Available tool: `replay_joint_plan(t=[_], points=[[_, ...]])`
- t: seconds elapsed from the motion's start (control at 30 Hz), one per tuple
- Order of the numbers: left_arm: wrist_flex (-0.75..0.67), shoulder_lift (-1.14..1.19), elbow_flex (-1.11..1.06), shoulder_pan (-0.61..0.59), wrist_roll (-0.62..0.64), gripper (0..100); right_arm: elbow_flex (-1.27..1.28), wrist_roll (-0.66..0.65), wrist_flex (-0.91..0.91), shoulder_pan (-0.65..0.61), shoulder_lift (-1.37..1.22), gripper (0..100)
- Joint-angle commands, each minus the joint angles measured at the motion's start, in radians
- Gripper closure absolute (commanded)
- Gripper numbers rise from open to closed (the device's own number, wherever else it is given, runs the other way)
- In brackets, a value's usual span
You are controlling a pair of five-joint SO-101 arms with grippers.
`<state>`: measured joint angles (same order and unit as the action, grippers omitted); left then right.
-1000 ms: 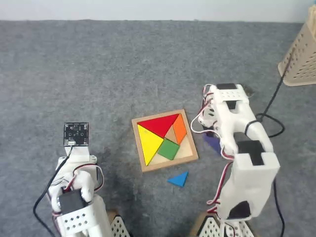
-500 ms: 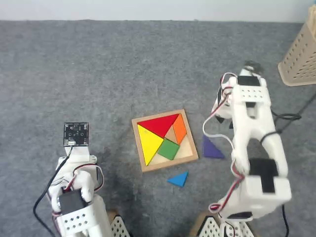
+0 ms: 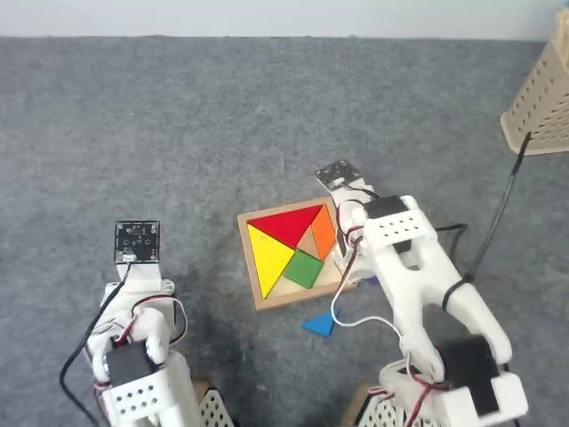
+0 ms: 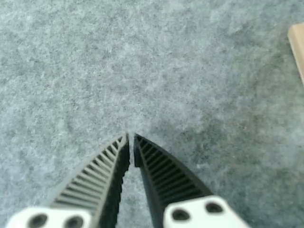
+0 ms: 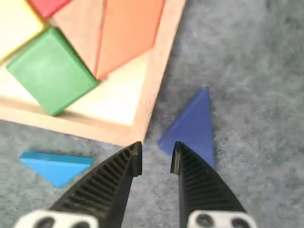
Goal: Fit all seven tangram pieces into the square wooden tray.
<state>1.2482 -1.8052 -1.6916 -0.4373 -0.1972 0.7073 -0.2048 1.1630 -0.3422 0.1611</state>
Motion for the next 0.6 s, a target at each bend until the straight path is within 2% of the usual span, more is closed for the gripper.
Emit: replay_joint_plan(t=[0.0, 0.37, 0.47, 0.57], points=[[0.008, -0.014, 0.007, -0.005, -0.005, 99, -0.005, 0.000, -0.027, 0.045, -0.065, 88.1], [0.008, -0.014, 0.007, -0.005, -0.005, 99, -0.155, -0.201, 0.085, 0.263, -0.193, 88.1], [0.008, -0.014, 0.007, -0.005, -0.005, 99, -0.230, -0.206, 0.093, 0.344, -0.193, 88.1], [0.008, -0.014, 0.007, -0.005, -0.005, 99, -0.328, -0.195, 0.162, 0.375, -0.189, 88.1]])
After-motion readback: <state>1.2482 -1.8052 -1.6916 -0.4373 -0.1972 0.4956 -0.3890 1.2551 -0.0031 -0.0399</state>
